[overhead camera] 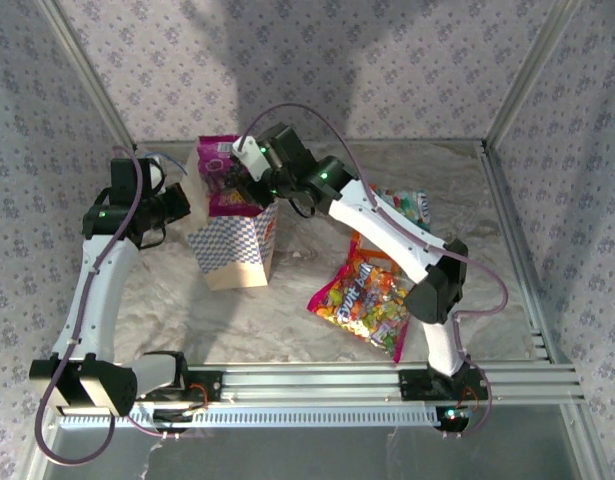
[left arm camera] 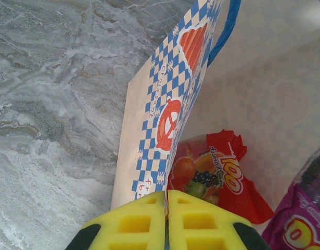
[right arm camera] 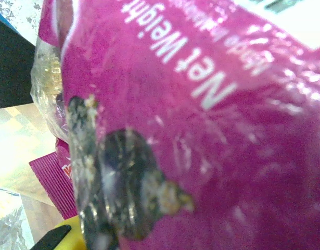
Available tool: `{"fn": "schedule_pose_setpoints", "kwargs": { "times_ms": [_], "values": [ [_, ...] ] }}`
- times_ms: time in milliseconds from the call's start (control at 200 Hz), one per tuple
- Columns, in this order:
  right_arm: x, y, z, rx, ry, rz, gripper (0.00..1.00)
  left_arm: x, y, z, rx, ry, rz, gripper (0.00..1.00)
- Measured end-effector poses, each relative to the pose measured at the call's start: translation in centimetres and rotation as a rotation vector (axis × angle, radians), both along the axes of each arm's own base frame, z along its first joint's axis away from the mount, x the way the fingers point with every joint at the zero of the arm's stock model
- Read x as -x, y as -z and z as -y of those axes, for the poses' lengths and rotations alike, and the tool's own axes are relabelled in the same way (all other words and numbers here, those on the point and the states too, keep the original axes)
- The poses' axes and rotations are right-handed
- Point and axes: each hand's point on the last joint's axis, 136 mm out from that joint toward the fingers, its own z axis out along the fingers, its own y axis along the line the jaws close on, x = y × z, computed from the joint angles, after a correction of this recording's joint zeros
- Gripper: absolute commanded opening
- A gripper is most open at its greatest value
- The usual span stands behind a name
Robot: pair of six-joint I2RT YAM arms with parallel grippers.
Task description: Place the snacks into the paper bag
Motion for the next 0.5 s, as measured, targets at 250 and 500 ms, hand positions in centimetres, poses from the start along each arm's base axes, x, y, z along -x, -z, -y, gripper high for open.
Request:
{"fn": "schedule_pose_setpoints", "kwargs": {
  "times_ms": [250, 500],
  "values": [
    [-0.2, 1.3, -0.2, 0.031, 0.005, -0.035, 0.29, 0.0, 0.0, 0.0, 0.000, 0.000, 0.000, 0.06],
    [-0.2, -0.2, -0.2, 0.003, 0.011, -0.023, 0.44, 0.0, 0.0, 0.0, 0.000, 0.000, 0.000, 0.07]
  ]
}}
